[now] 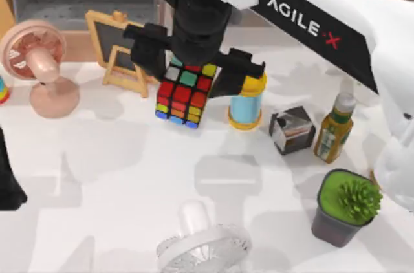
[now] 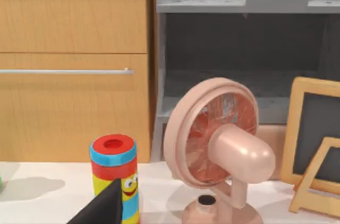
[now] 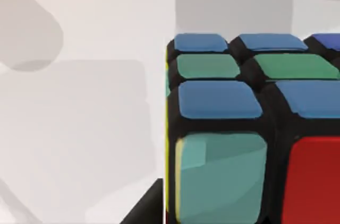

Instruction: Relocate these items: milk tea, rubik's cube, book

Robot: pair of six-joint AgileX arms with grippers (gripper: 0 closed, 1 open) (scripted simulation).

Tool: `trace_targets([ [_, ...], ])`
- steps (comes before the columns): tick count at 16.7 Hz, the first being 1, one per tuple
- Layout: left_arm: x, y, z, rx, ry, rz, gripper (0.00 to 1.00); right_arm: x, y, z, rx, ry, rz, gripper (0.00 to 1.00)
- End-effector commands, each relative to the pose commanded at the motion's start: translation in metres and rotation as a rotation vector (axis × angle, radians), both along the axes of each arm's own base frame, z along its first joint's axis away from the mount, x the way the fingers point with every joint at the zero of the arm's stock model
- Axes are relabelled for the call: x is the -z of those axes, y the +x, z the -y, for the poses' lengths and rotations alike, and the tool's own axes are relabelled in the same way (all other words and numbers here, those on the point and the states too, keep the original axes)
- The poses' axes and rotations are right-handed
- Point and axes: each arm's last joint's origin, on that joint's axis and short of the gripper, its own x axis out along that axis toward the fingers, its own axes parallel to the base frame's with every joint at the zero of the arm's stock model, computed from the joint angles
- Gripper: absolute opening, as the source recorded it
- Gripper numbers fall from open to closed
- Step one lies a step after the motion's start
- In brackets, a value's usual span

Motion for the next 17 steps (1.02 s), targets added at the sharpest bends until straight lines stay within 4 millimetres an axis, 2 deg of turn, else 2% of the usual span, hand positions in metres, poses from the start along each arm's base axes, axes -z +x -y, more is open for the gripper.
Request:
trace_targets([
  [2, 0.000, 0.000, 0.000, 0.000, 0.000, 0.000, 1.00, -0.049, 0.015, 0.036, 0.031, 0.090, 0.157, 0.00],
  [4, 0.000, 0.000, 0.000, 0.000, 0.000, 0.000, 1.00, -0.103, 0.023, 0.084, 0.069, 0.172, 0.350, 0.00],
  [7, 0.000, 0.000, 0.000, 0.000, 0.000, 0.000, 1.00, -0.177, 0.019, 0.165, 0.127, 0.237, 0.674, 0.00],
  [9, 0.000, 0.000, 0.000, 0.000, 0.000, 0.000, 1.00, -0.212, 0.008, 0.217, 0.154, 0.227, 0.881, 0.00],
  [11, 0.000, 0.000, 0.000, 0.000, 0.000, 0.000, 1.00, -0.231, -0.002, 0.262, 0.167, 0.174, 1.059, 0.00],
  [13, 0.000, 0.000, 0.000, 0.000, 0.000, 0.000, 1.00, -0.238, -0.010, 0.300, 0.159, 0.090, 1.199, 0.00],
  [15, 0.000, 0.000, 0.000, 0.000, 0.000, 0.000, 1.00, -0.234, -0.014, 0.333, 0.133, -0.012, 1.299, 0.00],
  [17, 0.000, 0.000, 0.000, 0.000, 0.000, 0.000, 1.00, -0.222, -0.015, 0.362, 0.092, -0.115, 1.361, 0.00],
])
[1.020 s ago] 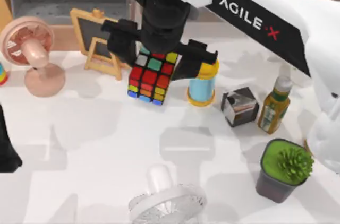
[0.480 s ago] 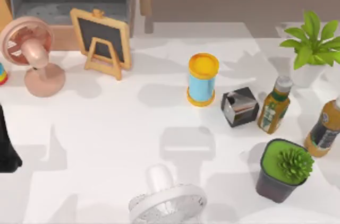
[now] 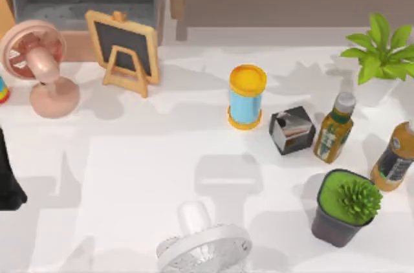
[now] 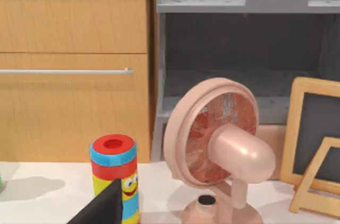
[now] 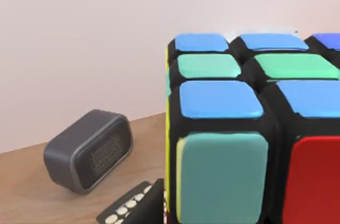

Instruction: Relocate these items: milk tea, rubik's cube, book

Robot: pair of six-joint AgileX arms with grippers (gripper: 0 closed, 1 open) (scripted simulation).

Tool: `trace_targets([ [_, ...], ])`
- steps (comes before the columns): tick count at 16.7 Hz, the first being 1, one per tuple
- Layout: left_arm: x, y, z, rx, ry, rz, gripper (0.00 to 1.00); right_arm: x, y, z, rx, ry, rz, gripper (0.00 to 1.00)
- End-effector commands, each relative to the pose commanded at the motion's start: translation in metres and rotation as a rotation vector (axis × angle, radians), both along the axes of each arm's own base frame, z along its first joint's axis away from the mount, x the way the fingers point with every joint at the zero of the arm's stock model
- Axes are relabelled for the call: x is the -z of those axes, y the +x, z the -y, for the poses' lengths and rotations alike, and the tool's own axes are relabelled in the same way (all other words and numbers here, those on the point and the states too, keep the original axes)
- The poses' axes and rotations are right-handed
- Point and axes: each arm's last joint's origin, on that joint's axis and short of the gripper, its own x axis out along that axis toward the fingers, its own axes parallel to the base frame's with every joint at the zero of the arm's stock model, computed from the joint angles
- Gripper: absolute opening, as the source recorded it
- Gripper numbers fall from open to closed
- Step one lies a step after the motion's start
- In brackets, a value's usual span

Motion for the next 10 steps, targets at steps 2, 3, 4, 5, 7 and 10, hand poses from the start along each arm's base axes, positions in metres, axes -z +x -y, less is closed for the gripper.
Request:
trace_targets([
  [2, 0.000, 0.000, 0.000, 0.000, 0.000, 0.000, 1.00, 0.017, 0.001, 0.023, 0.016, -0.096, 0.025, 0.00],
  [3, 0.000, 0.000, 0.000, 0.000, 0.000, 0.000, 1.00, 0.027, 0.002, 0.033, 0.020, -0.138, 0.029, 0.00],
  [4, 0.000, 0.000, 0.000, 0.000, 0.000, 0.000, 1.00, 0.037, 0.003, 0.042, 0.021, -0.176, 0.029, 0.00],
  [5, 0.000, 0.000, 0.000, 0.000, 0.000, 0.000, 1.00, 0.046, 0.004, 0.050, 0.020, -0.209, 0.027, 0.00],
  [7, 0.000, 0.000, 0.000, 0.000, 0.000, 0.000, 1.00, 0.061, 0.005, 0.061, 0.016, -0.256, 0.019, 0.00],
  [10, 0.000, 0.000, 0.000, 0.000, 0.000, 0.000, 1.00, 0.069, 0.006, 0.065, 0.012, -0.277, 0.013, 0.00],
])
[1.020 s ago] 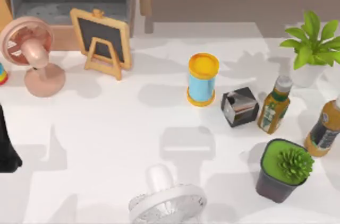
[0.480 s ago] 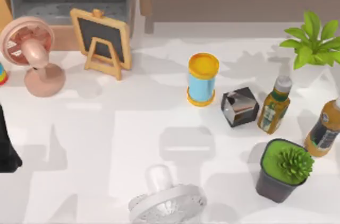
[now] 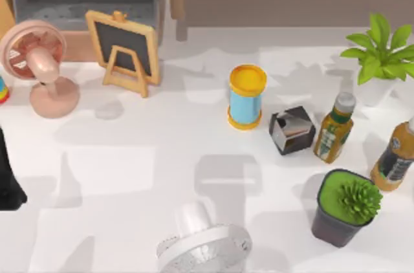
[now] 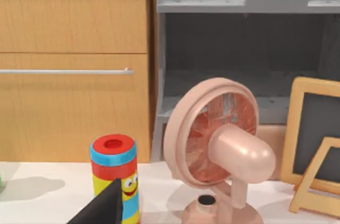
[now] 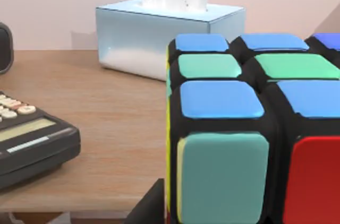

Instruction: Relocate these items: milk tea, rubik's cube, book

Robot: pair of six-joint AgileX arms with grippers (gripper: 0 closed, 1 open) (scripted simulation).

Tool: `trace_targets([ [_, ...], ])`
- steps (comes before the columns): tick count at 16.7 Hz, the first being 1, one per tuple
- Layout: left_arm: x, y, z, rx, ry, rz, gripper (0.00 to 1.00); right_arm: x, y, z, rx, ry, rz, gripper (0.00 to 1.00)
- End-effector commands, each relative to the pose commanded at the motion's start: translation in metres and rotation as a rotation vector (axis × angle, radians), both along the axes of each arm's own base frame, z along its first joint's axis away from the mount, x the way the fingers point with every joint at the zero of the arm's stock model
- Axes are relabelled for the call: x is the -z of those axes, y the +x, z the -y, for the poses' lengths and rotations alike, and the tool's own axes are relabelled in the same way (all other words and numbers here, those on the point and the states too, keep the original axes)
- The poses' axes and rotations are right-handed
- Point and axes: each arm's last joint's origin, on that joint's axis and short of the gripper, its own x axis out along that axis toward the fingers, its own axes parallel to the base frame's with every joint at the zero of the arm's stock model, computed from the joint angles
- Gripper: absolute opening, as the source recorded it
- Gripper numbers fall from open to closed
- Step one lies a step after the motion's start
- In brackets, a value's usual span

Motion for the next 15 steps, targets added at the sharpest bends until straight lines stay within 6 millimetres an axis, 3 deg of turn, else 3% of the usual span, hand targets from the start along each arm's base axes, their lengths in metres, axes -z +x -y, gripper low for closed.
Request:
trace_targets([
  [6, 0.000, 0.000, 0.000, 0.000, 0.000, 0.000, 1.00, -0.002, 0.002, -0.004, -0.011, -0.007, 0.010, 0.00],
  [12, 0.000, 0.000, 0.000, 0.000, 0.000, 0.000, 1.00, -0.032, 0.037, -0.027, -0.075, -0.056, 0.141, 0.00],
  [15, 0.000, 0.000, 0.000, 0.000, 0.000, 0.000, 1.00, -0.042, 0.056, -0.022, -0.049, -0.041, 0.171, 0.00],
])
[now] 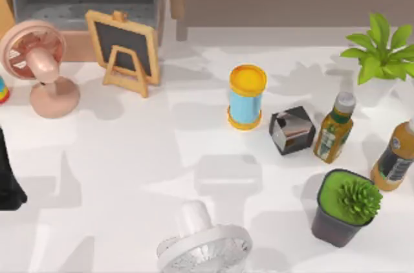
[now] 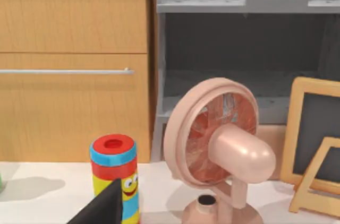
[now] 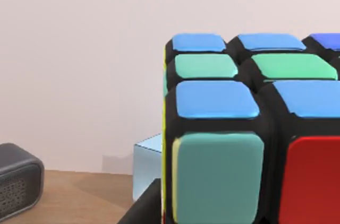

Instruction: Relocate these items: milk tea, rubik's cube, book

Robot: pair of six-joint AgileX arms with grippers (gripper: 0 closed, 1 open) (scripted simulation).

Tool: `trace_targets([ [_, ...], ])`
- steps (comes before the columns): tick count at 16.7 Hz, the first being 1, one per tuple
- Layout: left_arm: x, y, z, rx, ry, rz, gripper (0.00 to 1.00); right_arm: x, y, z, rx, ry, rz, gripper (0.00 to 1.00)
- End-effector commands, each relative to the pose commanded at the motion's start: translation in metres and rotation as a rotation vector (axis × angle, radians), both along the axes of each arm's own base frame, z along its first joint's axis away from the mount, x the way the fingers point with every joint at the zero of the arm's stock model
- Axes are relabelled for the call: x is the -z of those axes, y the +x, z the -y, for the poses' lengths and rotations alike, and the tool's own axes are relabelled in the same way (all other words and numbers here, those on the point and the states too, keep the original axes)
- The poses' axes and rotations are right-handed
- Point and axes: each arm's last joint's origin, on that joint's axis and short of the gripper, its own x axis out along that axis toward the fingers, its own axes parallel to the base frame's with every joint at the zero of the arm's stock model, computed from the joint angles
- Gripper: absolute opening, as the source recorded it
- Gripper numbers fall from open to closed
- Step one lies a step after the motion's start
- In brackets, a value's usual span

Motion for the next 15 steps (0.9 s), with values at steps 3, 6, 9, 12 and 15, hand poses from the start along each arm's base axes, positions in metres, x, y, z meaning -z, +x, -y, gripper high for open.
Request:
trace_targets([
  [3, 0.000, 0.000, 0.000, 0.000, 0.000, 0.000, 1.00, 0.017, 0.025, 0.015, 0.037, 0.024, -0.071, 0.00],
  [6, 0.000, 0.000, 0.000, 0.000, 0.000, 0.000, 1.00, 0.042, 0.043, 0.022, 0.049, 0.041, -0.167, 0.00],
  [9, 0.000, 0.000, 0.000, 0.000, 0.000, 0.000, 1.00, 0.043, 0.044, 0.022, 0.049, 0.041, -0.171, 0.00],
  [12, 0.000, 0.000, 0.000, 0.000, 0.000, 0.000, 1.00, 0.043, 0.044, 0.022, 0.049, 0.041, -0.171, 0.15],
  [15, 0.000, 0.000, 0.000, 0.000, 0.000, 0.000, 1.00, 0.043, 0.044, 0.022, 0.049, 0.041, -0.171, 0.38],
])
